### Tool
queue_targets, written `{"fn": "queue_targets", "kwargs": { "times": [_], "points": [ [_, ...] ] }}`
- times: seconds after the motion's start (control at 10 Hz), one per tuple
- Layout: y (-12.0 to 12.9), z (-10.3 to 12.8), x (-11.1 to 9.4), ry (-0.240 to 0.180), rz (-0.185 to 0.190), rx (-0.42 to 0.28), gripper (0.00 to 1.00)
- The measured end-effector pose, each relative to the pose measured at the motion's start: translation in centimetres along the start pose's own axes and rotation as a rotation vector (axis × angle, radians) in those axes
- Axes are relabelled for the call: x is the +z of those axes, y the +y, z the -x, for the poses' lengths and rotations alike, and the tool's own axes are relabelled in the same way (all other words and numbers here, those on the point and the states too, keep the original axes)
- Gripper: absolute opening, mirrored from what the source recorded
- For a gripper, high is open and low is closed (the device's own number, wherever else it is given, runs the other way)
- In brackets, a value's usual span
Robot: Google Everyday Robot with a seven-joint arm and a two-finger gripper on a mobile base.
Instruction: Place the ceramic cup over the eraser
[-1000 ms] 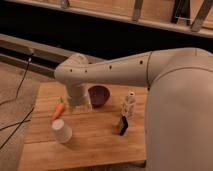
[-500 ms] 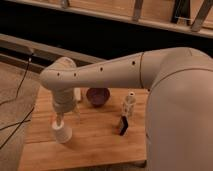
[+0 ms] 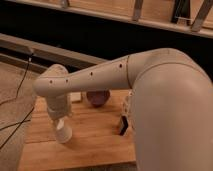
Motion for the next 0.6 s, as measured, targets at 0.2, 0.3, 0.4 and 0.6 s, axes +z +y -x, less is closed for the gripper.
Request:
{"fn": "queue_targets", "kwargs": {
  "times": [0.2,0.3,0.4,0.6],
  "points": [
    [1.0,0.9,1.4,-0.003,-0.027,-0.057,0.65],
    [1.5,1.4,2.2,-0.005,-0.042,-0.085,0.65],
    [1.8,1.7,2.7,-0.007,-0.047,-0.098,0.65],
    [2.2,2.6,4.0,-0.014,-0.062,-0.128,0.65]
  ]
}}
